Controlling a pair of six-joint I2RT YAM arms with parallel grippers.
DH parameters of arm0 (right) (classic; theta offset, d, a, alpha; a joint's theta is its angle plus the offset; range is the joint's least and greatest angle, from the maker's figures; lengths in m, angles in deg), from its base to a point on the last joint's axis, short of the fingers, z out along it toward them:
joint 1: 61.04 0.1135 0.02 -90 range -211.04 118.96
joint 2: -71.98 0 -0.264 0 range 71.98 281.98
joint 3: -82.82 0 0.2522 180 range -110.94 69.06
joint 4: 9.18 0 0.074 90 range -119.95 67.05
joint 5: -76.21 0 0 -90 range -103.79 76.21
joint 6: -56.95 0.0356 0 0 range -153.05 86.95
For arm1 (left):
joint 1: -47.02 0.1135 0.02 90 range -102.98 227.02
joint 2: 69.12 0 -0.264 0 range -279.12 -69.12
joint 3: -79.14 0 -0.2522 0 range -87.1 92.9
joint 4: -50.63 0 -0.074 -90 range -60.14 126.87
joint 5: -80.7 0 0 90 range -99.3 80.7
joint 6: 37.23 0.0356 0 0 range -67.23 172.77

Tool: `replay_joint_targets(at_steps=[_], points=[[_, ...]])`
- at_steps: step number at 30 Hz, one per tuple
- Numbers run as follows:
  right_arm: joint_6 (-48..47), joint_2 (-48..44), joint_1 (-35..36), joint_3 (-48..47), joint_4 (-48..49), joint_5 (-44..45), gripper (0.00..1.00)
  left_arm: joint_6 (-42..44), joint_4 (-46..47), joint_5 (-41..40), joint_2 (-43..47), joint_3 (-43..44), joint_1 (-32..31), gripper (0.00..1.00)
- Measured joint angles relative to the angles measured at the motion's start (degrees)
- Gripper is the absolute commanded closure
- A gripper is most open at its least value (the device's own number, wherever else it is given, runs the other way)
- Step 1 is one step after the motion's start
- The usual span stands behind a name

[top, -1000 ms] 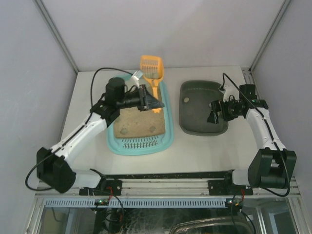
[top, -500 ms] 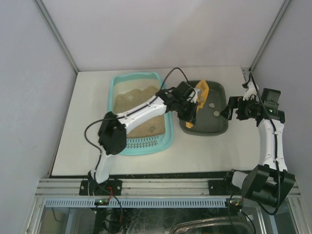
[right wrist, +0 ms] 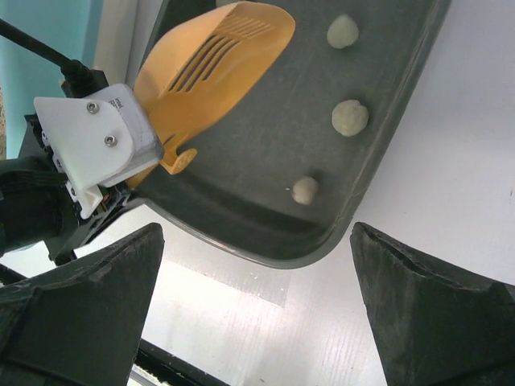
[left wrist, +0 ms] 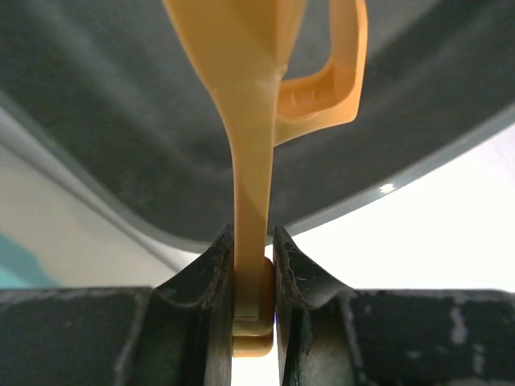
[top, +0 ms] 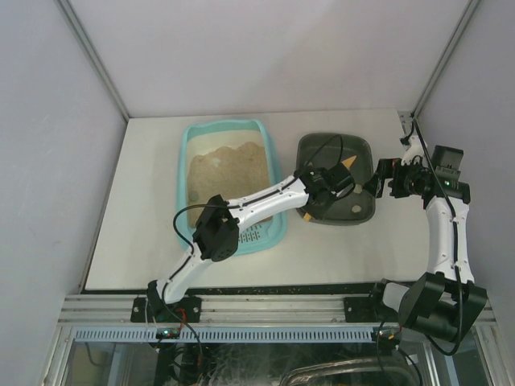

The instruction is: Clean the litter box

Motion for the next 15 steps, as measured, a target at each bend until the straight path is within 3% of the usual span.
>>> replay_joint_targets(at_steps=[5,10,15], points=[[0.02,-0.55,0.17,0.00,0.04,0.02,0.00,1.66,-1.57,-4.81,0.00,0.07,0.31,1.00],[0.00,-0.70,0.22,0.00,0.02,-0.28,0.00,1.31,-4.28,-4.35,1.07,0.07,0.85,1.00],[-0.02,-0.20,0.46,0.00,-0.13,-2.21,0.00,-2.19,-8.09,-3.23,10.45,-0.13,1.27,1.00]])
